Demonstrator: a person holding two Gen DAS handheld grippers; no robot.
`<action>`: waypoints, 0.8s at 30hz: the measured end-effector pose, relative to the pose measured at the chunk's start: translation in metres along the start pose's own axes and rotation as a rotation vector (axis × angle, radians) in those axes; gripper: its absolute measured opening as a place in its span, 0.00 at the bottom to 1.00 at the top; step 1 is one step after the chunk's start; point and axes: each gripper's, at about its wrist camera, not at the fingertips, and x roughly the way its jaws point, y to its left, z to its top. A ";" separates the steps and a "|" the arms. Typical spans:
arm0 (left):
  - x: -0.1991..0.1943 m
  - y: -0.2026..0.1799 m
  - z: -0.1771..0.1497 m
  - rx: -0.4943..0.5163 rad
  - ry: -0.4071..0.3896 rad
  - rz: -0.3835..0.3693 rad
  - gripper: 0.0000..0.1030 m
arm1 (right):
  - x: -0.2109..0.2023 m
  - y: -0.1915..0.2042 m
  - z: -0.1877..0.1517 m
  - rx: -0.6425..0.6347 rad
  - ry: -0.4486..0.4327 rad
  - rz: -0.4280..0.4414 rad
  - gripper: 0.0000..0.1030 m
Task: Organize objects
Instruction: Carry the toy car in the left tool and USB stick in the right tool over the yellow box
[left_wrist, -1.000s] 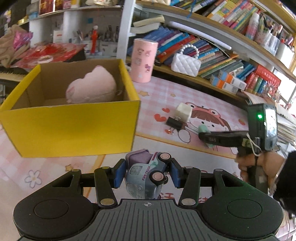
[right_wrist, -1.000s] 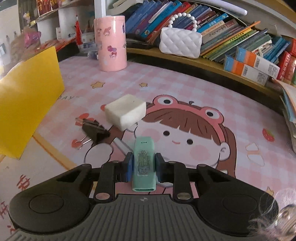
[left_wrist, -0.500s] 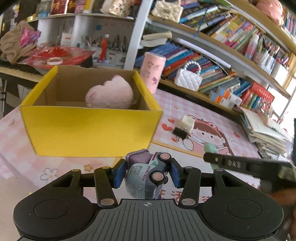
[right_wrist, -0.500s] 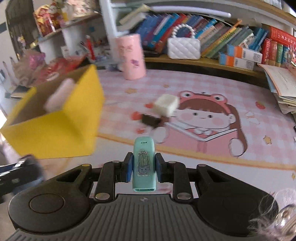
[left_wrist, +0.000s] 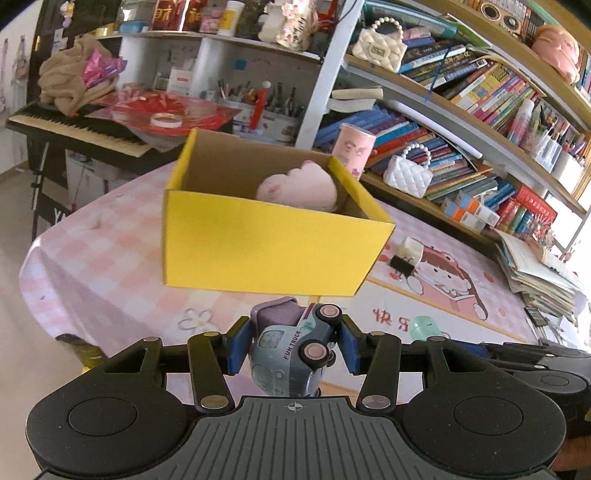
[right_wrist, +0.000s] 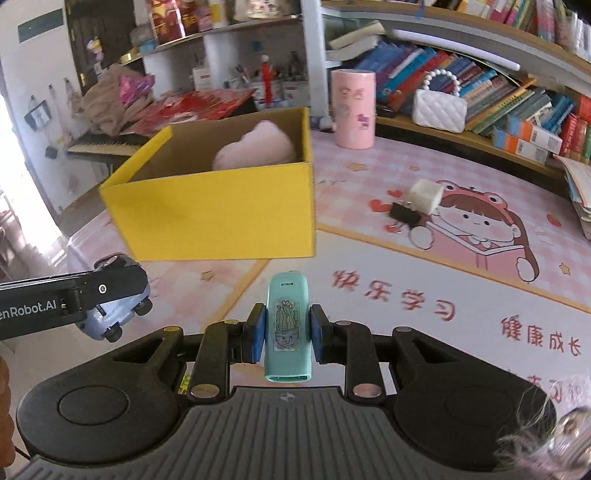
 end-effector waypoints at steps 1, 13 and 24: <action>-0.004 0.003 -0.001 0.000 -0.001 -0.001 0.46 | -0.002 0.006 -0.002 -0.002 0.000 0.000 0.23; -0.036 0.040 -0.010 0.027 -0.008 -0.014 0.46 | -0.014 0.055 -0.025 0.016 0.008 0.002 0.23; -0.051 0.056 -0.008 0.057 -0.030 -0.027 0.46 | -0.019 0.084 -0.028 0.028 -0.007 -0.003 0.23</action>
